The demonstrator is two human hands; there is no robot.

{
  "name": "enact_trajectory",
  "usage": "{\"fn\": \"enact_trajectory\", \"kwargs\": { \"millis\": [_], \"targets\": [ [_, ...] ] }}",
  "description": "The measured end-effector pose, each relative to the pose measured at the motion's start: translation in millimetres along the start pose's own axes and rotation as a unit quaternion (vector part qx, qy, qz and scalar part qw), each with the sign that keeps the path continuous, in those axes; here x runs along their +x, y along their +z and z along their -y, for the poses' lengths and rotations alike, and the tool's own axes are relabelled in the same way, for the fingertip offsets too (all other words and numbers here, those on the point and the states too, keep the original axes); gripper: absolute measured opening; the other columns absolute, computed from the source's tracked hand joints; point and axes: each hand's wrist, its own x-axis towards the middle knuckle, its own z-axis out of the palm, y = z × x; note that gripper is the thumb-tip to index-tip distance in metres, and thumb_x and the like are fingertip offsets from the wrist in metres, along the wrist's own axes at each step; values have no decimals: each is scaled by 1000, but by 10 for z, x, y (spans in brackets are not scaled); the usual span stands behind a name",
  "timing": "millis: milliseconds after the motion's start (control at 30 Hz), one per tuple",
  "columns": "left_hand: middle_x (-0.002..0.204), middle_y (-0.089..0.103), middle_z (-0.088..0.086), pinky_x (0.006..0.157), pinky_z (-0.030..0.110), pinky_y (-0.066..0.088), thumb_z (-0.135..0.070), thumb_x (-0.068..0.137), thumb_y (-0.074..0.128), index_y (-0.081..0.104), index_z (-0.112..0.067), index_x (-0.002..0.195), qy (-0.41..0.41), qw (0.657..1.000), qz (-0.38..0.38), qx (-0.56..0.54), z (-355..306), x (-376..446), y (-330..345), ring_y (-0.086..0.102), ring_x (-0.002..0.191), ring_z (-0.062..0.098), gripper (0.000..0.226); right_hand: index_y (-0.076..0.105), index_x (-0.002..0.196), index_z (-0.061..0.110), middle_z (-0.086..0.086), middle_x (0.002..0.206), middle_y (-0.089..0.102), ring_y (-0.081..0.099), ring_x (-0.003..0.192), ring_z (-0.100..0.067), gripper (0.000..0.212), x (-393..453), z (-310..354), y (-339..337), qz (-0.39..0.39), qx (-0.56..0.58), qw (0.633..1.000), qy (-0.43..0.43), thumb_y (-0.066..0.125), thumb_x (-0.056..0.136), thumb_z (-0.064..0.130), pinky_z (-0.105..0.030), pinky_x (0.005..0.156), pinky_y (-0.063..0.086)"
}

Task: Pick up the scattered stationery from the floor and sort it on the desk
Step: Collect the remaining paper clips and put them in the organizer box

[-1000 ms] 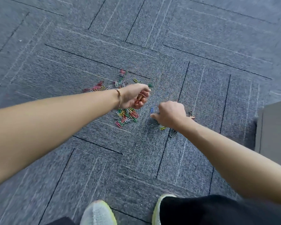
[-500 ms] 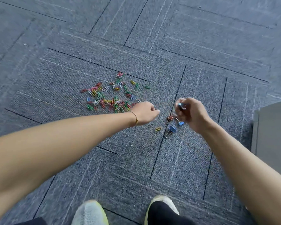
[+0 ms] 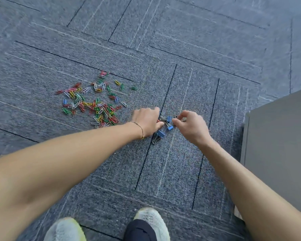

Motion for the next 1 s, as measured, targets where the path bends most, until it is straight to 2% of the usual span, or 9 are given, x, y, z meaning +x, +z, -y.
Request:
{"fn": "enact_trajectory", "kwargs": {
  "millis": [100, 267, 433, 533, 600, 700, 833, 900, 1000],
  "targets": [
    [77, 60, -2, 67, 36, 48, -48, 100, 42, 47, -18, 102, -2, 999, -8, -50, 23, -60, 17, 59, 71, 20, 30, 61, 93, 27, 4, 81, 69, 64, 78, -22, 29, -36, -10, 90, -28, -143, 987, -64, 63, 88, 55, -35, 73, 52],
    [70, 56, -2, 58, 31, 35, -25, 100, 33, 54, -18, 88, -59, 945, 13, -321, 100, -120, 28, 48, 61, 17, 26, 55, 96, 21, 1, 75, 65, 62, 69, -25, 40, -49, 1, 155, -39, -228, 966, -119, 62, 88, 60, -34, 67, 53],
    [58, 42, -1, 45, 23, 27, -18, 97, 32, 47, -19, 66, -165, 694, 84, -695, 81, -219, -106, 34, 47, 13, 35, 55, 97, 16, 3, 66, 61, 61, 58, -20, 40, -63, -66, 237, -41, -247, 958, -139, 60, 92, 55, -35, 60, 56],
    [53, 39, -3, 49, 25, 24, -39, 100, 40, 41, -24, 55, -184, 623, 137, -747, 74, -231, -135, 33, 44, 13, 48, 58, 97, 18, 2, 69, 63, 62, 62, -22, 33, -50, -75, 255, -42, -239, 961, -130, 59, 94, 51, -34, 63, 54],
    [50, 38, -4, 49, 25, 21, -47, 99, 43, 36, -25, 52, -191, 617, 153, -748, 54, -220, -146, 33, 44, 13, 53, 63, 96, 22, 6, 71, 63, 62, 65, -18, 26, -48, -81, 233, -36, -165, 980, -103, 61, 92, 48, -33, 66, 54],
    [49, 37, -5, 43, 21, 17, -46, 97, 49, 32, -25, 52, -203, 602, 164, -754, 33, -186, -145, 33, 40, 11, 53, 66, 94, 16, 8, 70, 62, 52, 54, -4, 16, -79, -102, 138, -16, 144, 989, -38, 62, 94, 32, -24, 51, 44],
    [66, 61, 5, 34, 17, 20, -46, 96, 49, 32, -23, 54, -207, 578, 184, -767, 19, -142, -133, 46, 46, 14, 50, 51, 83, 12, 5, 56, 41, 28, 47, -12, 16, -139, -118, -57, 43, 506, 861, 27, 40, 91, 20, -25, 44, 21],
    [77, 69, 10, 36, 17, 22, -45, 96, 47, 33, -22, 54, -207, 590, 184, -759, -8, -117, -135, 52, 50, 17, 50, 51, 79, 12, 1, 57, 38, 26, 49, -15, 15, -132, -142, -114, 69, 584, 808, 35, 37, 81, 18, -27, 45, 20],
    [67, 61, 5, 36, 17, 31, -40, 96, 55, 44, -22, 55, -193, 615, 183, -743, -64, -48, -137, 54, 52, 18, 46, 51, 76, 11, -3, 63, 42, 30, 55, -16, 19, -123, -172, -189, 79, 641, 763, 32, 37, 81, 23, -26, 46, 25]
  ]
}}
